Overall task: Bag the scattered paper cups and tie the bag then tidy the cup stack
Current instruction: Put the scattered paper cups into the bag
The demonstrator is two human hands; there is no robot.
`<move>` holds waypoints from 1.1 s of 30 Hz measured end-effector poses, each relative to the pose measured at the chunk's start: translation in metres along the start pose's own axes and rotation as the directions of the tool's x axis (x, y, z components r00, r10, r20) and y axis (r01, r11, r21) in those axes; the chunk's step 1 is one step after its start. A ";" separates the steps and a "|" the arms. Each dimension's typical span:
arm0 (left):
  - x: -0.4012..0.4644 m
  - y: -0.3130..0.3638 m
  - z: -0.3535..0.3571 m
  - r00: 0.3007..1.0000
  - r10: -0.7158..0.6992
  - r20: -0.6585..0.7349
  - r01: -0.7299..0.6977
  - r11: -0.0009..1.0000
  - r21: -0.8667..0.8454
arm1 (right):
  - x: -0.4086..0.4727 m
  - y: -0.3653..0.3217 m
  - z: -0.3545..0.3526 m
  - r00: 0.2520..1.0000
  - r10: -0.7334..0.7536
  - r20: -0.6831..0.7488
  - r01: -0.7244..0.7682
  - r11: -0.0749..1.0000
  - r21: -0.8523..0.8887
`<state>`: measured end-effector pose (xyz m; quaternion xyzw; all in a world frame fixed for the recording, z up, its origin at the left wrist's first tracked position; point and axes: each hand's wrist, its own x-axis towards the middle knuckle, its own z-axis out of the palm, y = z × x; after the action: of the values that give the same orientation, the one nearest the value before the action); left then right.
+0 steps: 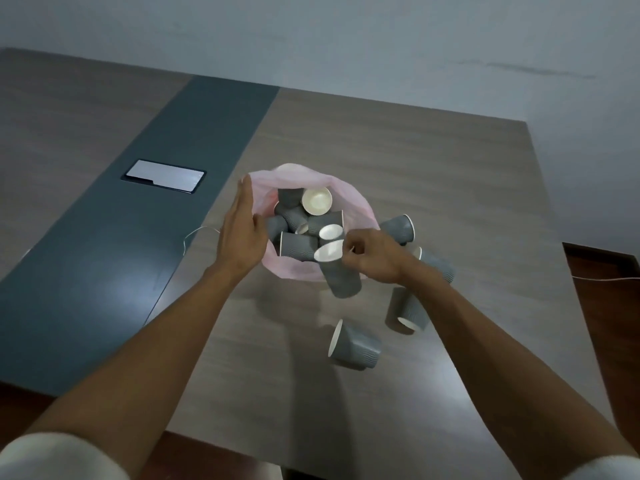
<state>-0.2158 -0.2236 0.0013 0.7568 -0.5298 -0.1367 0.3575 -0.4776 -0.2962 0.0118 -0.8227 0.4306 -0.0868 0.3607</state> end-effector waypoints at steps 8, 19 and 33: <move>-0.001 0.003 -0.004 0.999 0.026 0.037 -0.024 0.999 -0.045 | 0.051 -0.021 0.050 0.975 0.019 -0.223 0.063 0.933 0.354; 0.026 0.017 0.008 0.999 -0.029 -0.024 0.026 0.993 -0.117 | 0.040 0.070 0.000 0.731 0.413 -0.544 -0.318 0.911 0.264; 0.037 0.024 0.021 0.997 0.010 -0.072 -0.016 0.996 -0.088 | 0.078 0.165 -0.018 0.634 0.677 -0.374 -0.706 0.704 0.079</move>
<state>-0.2304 -0.2699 0.0095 0.7412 -0.5150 -0.1303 0.4104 -0.5438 -0.4267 -0.0985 -0.5751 0.7759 -0.0813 0.2460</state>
